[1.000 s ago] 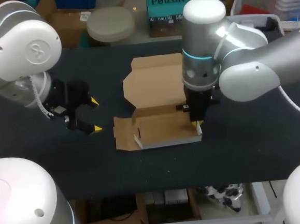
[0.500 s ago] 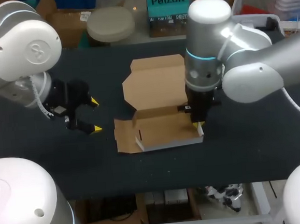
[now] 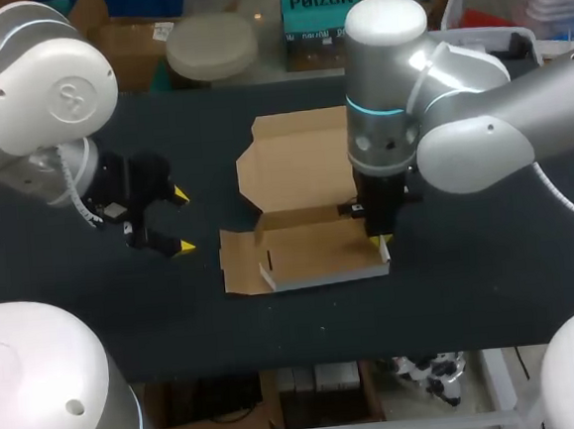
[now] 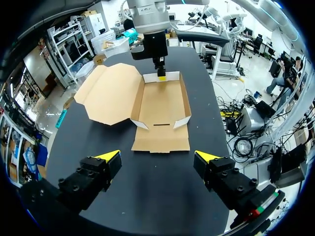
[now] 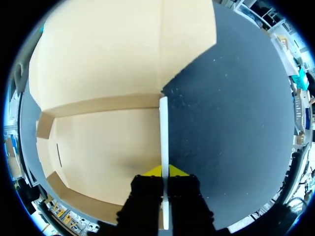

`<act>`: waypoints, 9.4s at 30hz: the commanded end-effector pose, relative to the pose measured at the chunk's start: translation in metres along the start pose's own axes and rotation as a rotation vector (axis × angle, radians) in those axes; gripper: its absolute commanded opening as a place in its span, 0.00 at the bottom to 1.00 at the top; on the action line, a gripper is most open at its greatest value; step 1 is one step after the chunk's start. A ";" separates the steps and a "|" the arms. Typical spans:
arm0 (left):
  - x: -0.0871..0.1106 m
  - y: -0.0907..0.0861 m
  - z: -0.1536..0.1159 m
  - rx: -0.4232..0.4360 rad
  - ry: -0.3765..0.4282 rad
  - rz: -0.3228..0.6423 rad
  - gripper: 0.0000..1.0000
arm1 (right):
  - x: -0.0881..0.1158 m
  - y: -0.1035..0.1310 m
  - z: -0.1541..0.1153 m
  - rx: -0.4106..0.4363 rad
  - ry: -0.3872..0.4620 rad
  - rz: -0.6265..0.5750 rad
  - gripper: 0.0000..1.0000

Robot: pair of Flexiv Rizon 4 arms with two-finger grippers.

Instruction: Assemble the packaging by folding the flat box into shape, placing the metal phone stand inside, and closing the box properly

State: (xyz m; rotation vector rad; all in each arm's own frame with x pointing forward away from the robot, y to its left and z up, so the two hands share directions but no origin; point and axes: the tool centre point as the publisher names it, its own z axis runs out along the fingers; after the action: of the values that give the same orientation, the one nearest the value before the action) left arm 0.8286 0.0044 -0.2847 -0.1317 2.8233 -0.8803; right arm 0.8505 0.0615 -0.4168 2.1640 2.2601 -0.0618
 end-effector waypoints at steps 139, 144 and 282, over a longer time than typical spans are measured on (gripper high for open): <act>0.013 -0.066 0.134 -0.106 -0.204 -1.657 0.13 | 0.001 0.001 -0.001 0.005 -0.005 0.001 0.00; 0.014 -0.069 0.133 -0.110 -0.205 -1.650 0.20 | 0.001 0.001 -0.001 0.005 -0.005 0.001 0.00; 0.032 -0.023 0.130 0.201 0.472 -1.518 0.00 | 0.001 0.001 -0.001 0.005 -0.005 0.001 0.00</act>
State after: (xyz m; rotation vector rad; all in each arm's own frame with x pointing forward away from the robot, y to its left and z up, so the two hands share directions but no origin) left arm 0.8229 -0.0911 -0.3798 -2.4652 2.5267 -1.4615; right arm 0.8506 0.0613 -0.4164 2.1647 2.2603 -0.0639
